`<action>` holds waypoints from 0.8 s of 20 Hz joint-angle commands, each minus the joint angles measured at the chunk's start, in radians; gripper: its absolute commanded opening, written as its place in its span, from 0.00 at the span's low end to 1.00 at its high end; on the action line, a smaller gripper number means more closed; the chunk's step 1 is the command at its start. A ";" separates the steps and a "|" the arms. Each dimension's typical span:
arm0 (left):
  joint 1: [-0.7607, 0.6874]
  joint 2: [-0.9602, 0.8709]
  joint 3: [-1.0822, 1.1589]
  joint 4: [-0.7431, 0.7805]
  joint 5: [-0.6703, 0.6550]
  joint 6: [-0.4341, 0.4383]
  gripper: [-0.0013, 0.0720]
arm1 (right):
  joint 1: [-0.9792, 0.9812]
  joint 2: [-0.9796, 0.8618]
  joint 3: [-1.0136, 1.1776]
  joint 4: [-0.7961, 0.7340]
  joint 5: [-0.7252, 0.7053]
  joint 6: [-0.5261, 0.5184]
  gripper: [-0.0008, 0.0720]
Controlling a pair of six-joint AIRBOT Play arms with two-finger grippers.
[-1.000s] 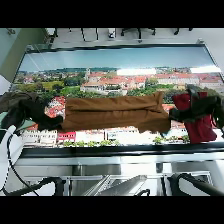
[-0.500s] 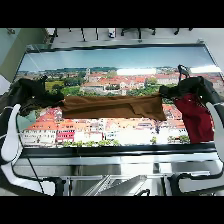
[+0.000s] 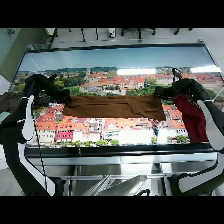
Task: Fold the shirts.
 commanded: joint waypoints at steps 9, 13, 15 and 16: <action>-0.027 -0.003 0.203 -0.002 0.176 -0.018 0.97 | -0.160 -0.068 0.077 0.065 -0.375 -0.127 0.96; 0.022 0.025 0.159 0.002 0.174 -0.105 0.97 | -0.151 -0.135 0.078 0.131 -0.369 -0.154 0.96; 0.048 0.025 0.185 -0.014 0.233 -0.156 0.97 | -0.146 -0.156 0.079 0.132 -0.358 -0.154 0.96; 0.057 0.026 0.199 -0.033 0.277 -0.157 0.97 | -0.142 -0.161 0.079 0.132 -0.343 -0.155 0.96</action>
